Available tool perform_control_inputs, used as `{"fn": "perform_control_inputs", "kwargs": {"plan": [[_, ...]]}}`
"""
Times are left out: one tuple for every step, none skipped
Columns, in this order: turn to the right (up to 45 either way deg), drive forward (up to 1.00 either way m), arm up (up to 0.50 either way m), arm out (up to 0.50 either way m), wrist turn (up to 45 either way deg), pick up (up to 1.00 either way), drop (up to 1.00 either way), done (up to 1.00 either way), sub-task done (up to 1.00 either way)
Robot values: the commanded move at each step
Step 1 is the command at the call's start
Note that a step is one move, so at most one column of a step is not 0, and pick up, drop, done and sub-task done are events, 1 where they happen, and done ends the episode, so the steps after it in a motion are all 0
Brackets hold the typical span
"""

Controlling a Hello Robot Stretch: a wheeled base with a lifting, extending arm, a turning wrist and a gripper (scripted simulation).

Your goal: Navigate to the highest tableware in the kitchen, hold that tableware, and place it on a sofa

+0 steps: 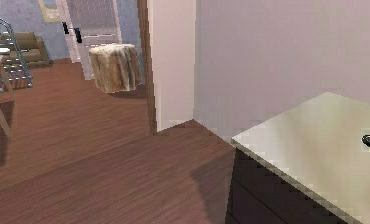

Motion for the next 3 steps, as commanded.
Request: {"fn": "perform_control_inputs", "kwargs": {"plan": [[0.0, 0.0, 0.0, 0.0, 45.0, 0.0, 0.0, 0.0, 0.0], [0.0, 0.0, 0.0, 0.0, 30.0, 0.0, 0.0, 0.0, 0.0], [0.0, 0.0, -0.06, 0.0, 0.0, 0.0, 0.0, 0.0, 0.0]]}}
